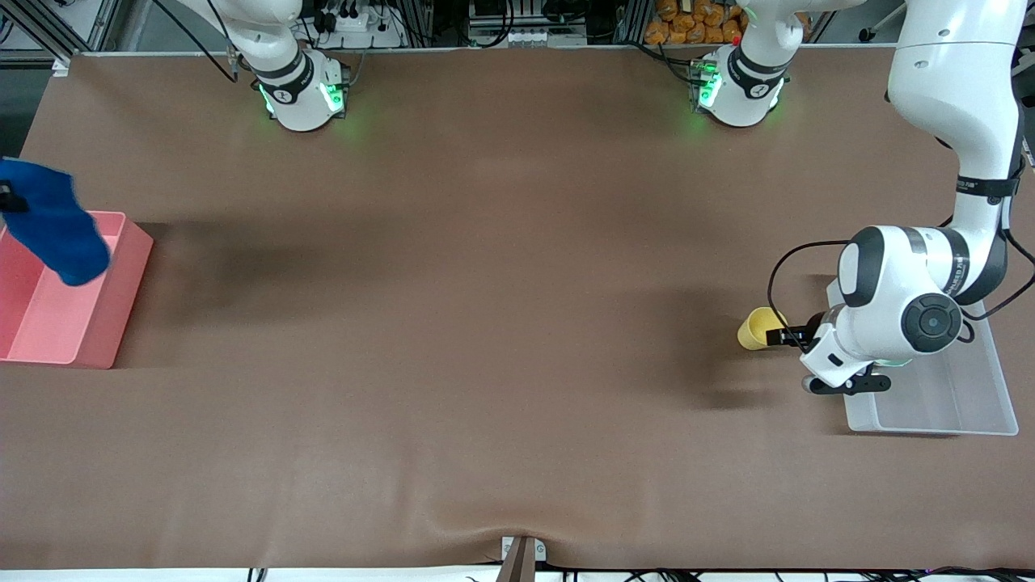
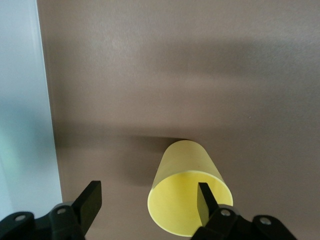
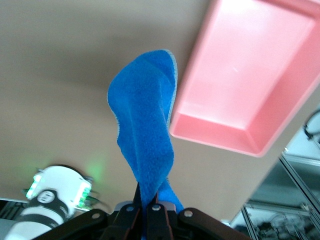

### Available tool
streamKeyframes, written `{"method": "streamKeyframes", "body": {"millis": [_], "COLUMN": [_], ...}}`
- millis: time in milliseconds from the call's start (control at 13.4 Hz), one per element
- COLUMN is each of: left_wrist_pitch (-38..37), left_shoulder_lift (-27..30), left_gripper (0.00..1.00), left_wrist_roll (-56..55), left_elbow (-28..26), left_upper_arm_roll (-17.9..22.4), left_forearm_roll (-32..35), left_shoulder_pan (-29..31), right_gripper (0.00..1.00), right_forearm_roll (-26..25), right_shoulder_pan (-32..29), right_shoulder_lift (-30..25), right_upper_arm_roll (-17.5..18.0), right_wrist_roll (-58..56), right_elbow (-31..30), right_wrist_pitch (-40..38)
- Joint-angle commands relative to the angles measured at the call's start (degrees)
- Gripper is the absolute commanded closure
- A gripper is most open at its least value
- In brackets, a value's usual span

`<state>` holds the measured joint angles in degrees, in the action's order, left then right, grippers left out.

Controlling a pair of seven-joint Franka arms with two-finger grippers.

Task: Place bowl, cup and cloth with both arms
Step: 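Grasp the yellow cup with the left gripper while the right gripper carries cloth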

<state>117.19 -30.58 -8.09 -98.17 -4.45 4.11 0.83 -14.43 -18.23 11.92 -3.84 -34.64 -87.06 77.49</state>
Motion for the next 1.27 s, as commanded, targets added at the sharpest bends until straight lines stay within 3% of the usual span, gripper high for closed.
{"method": "streamKeyframes", "body": {"millis": [0,74,223,447,967,1191], "left_wrist_pitch": [1.19,1.54,5.39,5.59,3.67,-3.0], "left_shoulder_lift": [2.02,1.84,1.84,1.93,4.47,3.95], "left_gripper": [0.17,0.21,0.4,0.99,1.0,1.0], "left_wrist_roll": [-1.93,-2.02,-2.19,-2.72,-2.11,-1.58], "left_elbow": [-3.52,-3.87,-6.67,-6.86,-3.27,5.23], "left_upper_arm_roll": [-0.03,-0.03,-0.03,0.05,0.14,0.23], "left_forearm_roll": [1.43,1.43,2.56,2.74,4.42,4.15], "left_shoulder_pan": [-0.31,-0.39,-0.31,-0.31,1.53,3.81], "right_gripper": [1.0,1.0,1.0,1.0,1.0,1.0], "right_forearm_roll": [-5.68,-6.74,-7.37,-7.37,-6.93,-6.4], "right_shoulder_pan": [-4.08,-4.79,-7.33,-9.97,-11.47,-11.47], "right_shoulder_lift": [1.61,2.48,5.55,9.6,17.6,19.45], "right_upper_arm_roll": [0.94,0.94,0.94,0.94,1.03,1.11], "right_wrist_roll": [-1.14,-1.14,-1.14,-1.14,-1.31,-2.19], "right_elbow": [0.57,0.49,0.49,0.49,0.31,-0.13], "right_wrist_pitch": [1.51,3.0,6.69,13.98,26.4,26.31]}}
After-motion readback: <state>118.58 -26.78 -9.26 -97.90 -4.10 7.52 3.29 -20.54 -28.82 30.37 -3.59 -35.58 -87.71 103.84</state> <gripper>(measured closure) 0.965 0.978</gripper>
